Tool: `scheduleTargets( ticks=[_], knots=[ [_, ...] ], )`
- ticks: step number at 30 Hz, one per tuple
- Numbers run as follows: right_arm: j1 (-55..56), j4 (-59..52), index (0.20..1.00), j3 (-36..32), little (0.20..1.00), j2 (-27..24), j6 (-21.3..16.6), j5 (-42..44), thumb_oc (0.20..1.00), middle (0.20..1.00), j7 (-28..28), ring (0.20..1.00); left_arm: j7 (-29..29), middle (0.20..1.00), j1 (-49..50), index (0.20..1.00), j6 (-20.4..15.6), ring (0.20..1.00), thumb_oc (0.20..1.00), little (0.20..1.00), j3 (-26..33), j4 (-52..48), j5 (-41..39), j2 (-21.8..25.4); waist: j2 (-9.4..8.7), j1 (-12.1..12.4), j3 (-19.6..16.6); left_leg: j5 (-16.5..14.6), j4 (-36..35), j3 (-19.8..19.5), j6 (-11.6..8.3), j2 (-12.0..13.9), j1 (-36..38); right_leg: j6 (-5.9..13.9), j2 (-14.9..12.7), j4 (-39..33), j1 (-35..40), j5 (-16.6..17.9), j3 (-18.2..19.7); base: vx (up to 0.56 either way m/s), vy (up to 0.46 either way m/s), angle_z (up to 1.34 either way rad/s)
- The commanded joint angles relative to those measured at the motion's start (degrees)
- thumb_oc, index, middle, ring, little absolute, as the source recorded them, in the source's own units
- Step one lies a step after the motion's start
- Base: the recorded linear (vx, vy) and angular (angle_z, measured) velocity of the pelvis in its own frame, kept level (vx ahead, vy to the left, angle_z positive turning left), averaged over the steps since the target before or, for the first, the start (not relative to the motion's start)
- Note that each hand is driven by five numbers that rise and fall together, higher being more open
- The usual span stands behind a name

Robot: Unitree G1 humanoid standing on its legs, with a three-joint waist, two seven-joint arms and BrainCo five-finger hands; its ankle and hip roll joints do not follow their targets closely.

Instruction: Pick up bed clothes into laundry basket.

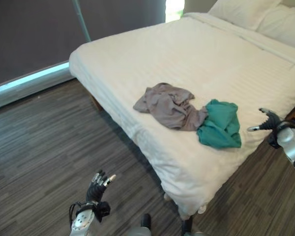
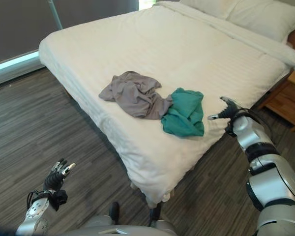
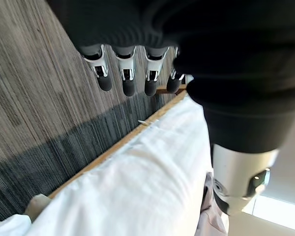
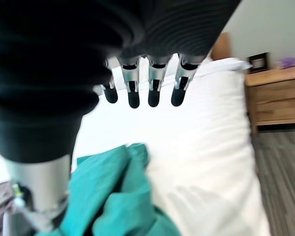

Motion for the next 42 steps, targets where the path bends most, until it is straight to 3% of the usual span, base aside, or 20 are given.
scheduleTargets(
  ticks=[1, 3, 9, 17, 18, 19, 26, 29, 30, 32, 33, 34, 37, 40, 41, 42],
  knots=[
    [-13.18, 4.25, 1.000, 4.64, 1.000, -2.00, -0.54, -5.26, 1.000, 1.000, -3.80, 1.000, 0.31, 1.000, -4.32, 1.000, -3.60, 1.000, 1.000, 1.000, -1.17, -3.64, -2.38, 2.90, 2.74, 1.80, 3.77, -0.31, 0.58, -0.23, 0.12, 0.09, -1.52, 1.74, -1.83, 2.03, 2.50, -2.81, 0.95, -0.05, -0.001, 0.07],
    [-16.03, 8.88, 1.000, 7.77, 1.000, 0.72, 0.65, -10.38, 1.000, 1.000, -3.74, 1.000, 0.63, 1.000, -5.35, 1.000, -3.78, 1.000, 1.000, 1.000, -1.88, -3.88, -2.81, 3.35, 3.61, 2.33, 4.82, 0.13, 0.58, -0.76, 0.03, -0.20, -3.09, 1.56, -1.91, 2.05, 1.21, -2.68, 0.91, -0.06, 0.004, 0.10],
    [-18.15, 15.74, 1.000, 9.11, 1.000, 3.67, 1.32, -12.84, 1.000, 1.000, -4.10, 1.000, 1.50, 1.000, -8.32, 1.000, -4.51, 1.000, 1.000, 1.000, -3.52, -4.13, -3.07, 3.73, 5.95, 3.67, 7.57, 1.72, 0.58, -2.12, -0.13, -1.02, -7.77, 1.35, -2.15, 2.20, -3.05, -1.90, 0.70, -0.09, 0.003, 0.13],
    [-12.35, 19.39, 1.000, 9.13, 1.000, 5.69, 2.94, -18.65, 1.000, 1.000, -2.05, 1.000, 3.18, 1.000, -11.80, 1.000, -4.67, 1.000, 1.000, 1.000, -5.00, -2.21, -1.91, 1.05, 7.18, 3.69, 10.28, 2.49, 0.58, -2.37, -0.51, -1.42, -11.08, 1.43, -1.89, 1.27, -5.96, -1.01, 1.30, -0.02, 0.003, 0.02],
    [-9.92, 21.10, 0.253, 9.67, 0.253, 7.58, 3.73, -21.14, 0.253, 0.253, -0.19, 0.253, 3.47, 1.000, -12.55, 1.000, -4.58, 1.000, 1.000, 1.000, -5.22, -1.32, -1.79, 0.30, 7.24, 3.33, 10.66, 2.47, 0.58, -2.21, -0.66, -1.31, -11.04, 1.41, -1.86, 1.12, -5.90, -1.13, 1.63, 0.00, 0.000, 0.00],
    [-7.45, 21.31, 0.200, 9.45, 0.200, 8.74, 3.98, -22.14, 0.200, 0.200, 0.04, 0.200, 3.76, 1.000, -13.09, 1.000, -4.63, 1.000, 1.000, 1.000, -5.08, -0.99, -1.85, 0.02, 7.22, 2.93, 10.88, 2.38, 0.58, -2.09, -0.66, -1.30, -10.89, 1.40, -1.86, 1.10, -5.83, -1.19, 1.80, 0.01, 0.036, -0.02],
    [9.83, 12.79, 0.200, 3.08, 0.200, 11.24, 3.56, -20.06, 0.200, 0.200, -1.36, 0.200, 5.60, 1.000, -15.31, 1.000, -5.15, 1.000, 1.000, 1.000, -2.36, -0.95, 1.20, 0.30, 6.26, -0.28, 10.62, 1.26, 0.58, -0.89, -0.65, -1.03, -8.86, 1.50, -1.88, 1.26, -4.24, -1.97, 2.45, 0.01, 0.008, -0.02],
    [23.17, 7.77, 0.200, -4.52, 0.200, 8.88, 2.65, -13.85, 0.200, 0.200, -0.50, 0.200, 6.91, 1.000, -18.97, 1.000, -6.15, 1.000, 1.000, 1.000, 2.33, -2.33, 4.92, 5.95, 5.29, -2.73, 9.40, 0.03, 0.58, -0.38, -0.59, -0.78, -6.55, 1.76, -2.27, 1.49, -2.15, -2.86, 1.92, 0.06, 0.001, -0.02],
    [23.28, 7.64, 0.200, -4.65, 0.200, 8.85, 2.70, -13.87, 0.200, 0.200, -0.47, 0.200, 6.92, 1.000, -19.02, 1.000, -6.15, 1.000, 1.000, 1.000, 2.27, -2.33, 4.91, 5.99, 5.26, -2.67, 9.35, 0.25, 0.58, -0.38, -0.58, -0.79, -6.72, 1.74, -2.28, 1.43, -2.29, -2.65, 1.92, 0.10, 0.006, 0.05],
    [32.34, 3.74, 0.200, -10.36, 0.200, 8.89, 2.80, -9.06, 0.200, 0.200, 0.11, 0.200, 9.77, 1.000, -24.31, 1.000, -6.08, 1.000, 1.000, 1.000, 5.67, -7.13, 8.83, 11.98, 4.47, -4.10, 8.25, -0.50, 0.58, -0.09, -0.48, -0.65, -5.45, 1.95, -2.46, 1.44, -1.07, -3.02, 1.52, 0.08, 0.002, 0.03],
    [32.36, 3.72, 0.200, -10.39, 0.200, 8.89, 2.81, -9.07, 0.200, 0.200, 0.12, 0.200, 9.77, 1.000, -24.33, 1.000, -6.08, 1.000, 1.000, 1.000, 5.65, -7.13, 8.83, 11.99, 4.46, -4.07, 8.20, -0.48, 0.58, -0.08, -0.48, -0.65, -5.51, 1.95, -2.46, 1.44, -1.12, -3.00, 1.53, 0.04, -0.001, 0.08],
    [35.35, 4.21, 0.200, -12.19, 0.200, 9.81, 2.68, -6.48, 0.200, 0.200, 0.81, 0.200, 10.70, 1.000, -27.92, 1.000, -6.05, 1.000, 1.000, 1.000, 5.92, -6.91, 10.81, 14.84, 4.10, -4.69, 7.82, -0.70, 0.58, 0.06, -0.52, -0.56, -5.14, 2.05, -2.45, 1.39, -0.74, -3.13, 1.37, 0.09, -0.022, 0.07],
    [44.55, 4.66, 0.200, -16.68, 0.200, 12.81, 2.79, 0.63, 0.200, 0.200, 3.45, 0.200, 12.37, 1.000, -42.63, 1.000, -3.26, 1.000, 1.000, 1.000, 2.98, -3.05, 19.80, 27.63, 2.04, -6.57, 6.30, -1.19, 0.58, 0.68, -0.47, -0.10, -4.51, 2.47, -2.05, 1.34, -0.24, -3.20, 1.13, 0.09, -0.037, 0.06],
    [47.57, 6.24, 0.200, -16.97, 0.200, 13.91, 2.91, 3.85, 0.200, 0.200, 4.42, 0.200, 11.36, 1.000, -55.44, 1.000, -1.74, 1.000, 1.000, 1.000, -5.68, 3.71, 23.01, 34.05, 0.67, -8.59, 5.42, -1.15, 0.58, 1.11, -0.49, 0.32, -4.85, 2.77, -1.70, 1.38, -0.71, -2.86, 1.38, 0.01, -0.020, -0.04],
    [47.66, 6.86, 0.200, -17.39, 0.200, 14.72, 2.96, 5.02, 0.200, 0.200, 4.62, 0.200, 10.77, 1.000, -61.20, 1.000, -1.69, 1.000, 1.000, 1.000, -10.41, 7.81, 22.56, 35.01, -0.02, -8.70, 5.28, -1.07, 0.58, 1.27, -0.51, 0.45, -5.10, 2.85, -1.54, 1.39, -0.99, -2.73, 1.42, 0.01, -0.022, -0.07],
    [47.68, 6.87, 0.200, -17.51, 0.200, 14.84, 2.96, 5.02, 0.200, 0.200, 4.62, 0.200, 10.78, 1.000, -61.59, 1.000, -1.76, 1.000, 1.000, 1.000, -10.77, 8.02, 22.51, 35.01, -0.11, -8.56, 5.31, -1.07, 0.58, 1.29, -0.51, 0.45, -5.11, 2.85, -1.54, 1.39, -1.02, -2.73, 1.44, 0.01, -0.014, -0.16]
  ],
)
